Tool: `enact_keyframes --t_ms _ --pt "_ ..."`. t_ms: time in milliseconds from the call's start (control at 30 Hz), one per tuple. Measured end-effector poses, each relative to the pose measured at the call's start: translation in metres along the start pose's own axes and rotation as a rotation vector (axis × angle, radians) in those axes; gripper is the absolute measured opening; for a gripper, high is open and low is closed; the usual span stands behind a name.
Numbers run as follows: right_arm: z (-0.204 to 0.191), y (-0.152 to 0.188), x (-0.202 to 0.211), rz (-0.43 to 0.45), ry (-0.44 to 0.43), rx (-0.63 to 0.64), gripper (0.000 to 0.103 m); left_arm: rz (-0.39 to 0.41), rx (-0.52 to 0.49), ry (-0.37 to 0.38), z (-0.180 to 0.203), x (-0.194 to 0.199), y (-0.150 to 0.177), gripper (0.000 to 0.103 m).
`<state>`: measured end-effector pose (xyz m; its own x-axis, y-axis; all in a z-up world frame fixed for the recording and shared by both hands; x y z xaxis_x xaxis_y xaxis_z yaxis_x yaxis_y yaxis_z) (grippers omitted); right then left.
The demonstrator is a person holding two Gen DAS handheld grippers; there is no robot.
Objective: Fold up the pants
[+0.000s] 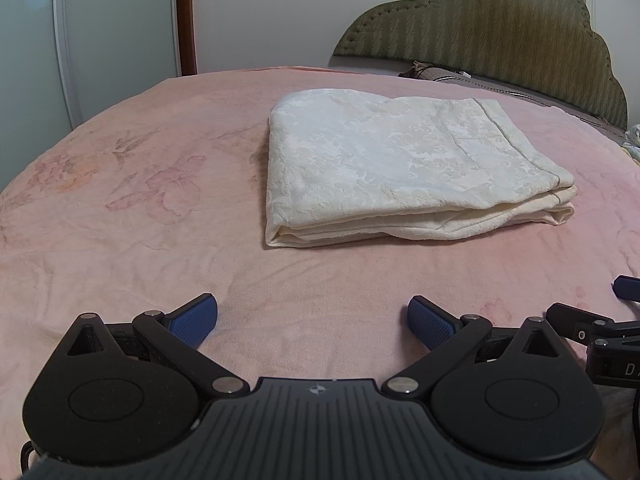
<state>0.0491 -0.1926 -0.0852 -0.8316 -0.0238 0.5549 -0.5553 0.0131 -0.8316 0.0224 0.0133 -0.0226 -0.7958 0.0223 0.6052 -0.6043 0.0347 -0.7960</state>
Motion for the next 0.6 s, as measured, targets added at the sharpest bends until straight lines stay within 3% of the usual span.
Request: enact_keyframes --t_ms 600 --pt "0.0000 -0.0001 0.0001 0.000 0.000 0.000 0.103 0.004 0.004 0.009 -0.0016 0.0007 -0.0009 0.103"
Point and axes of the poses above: each gripper's, at about its wrist camera, not at the fingertips, and x roughly against the way its jaws point, z to its right, y to its underside, the point moved 4 cm from there along -x, roughly the way its jaws point, and after that the axes turned 3 degrees about z, right-handed, at the moved point
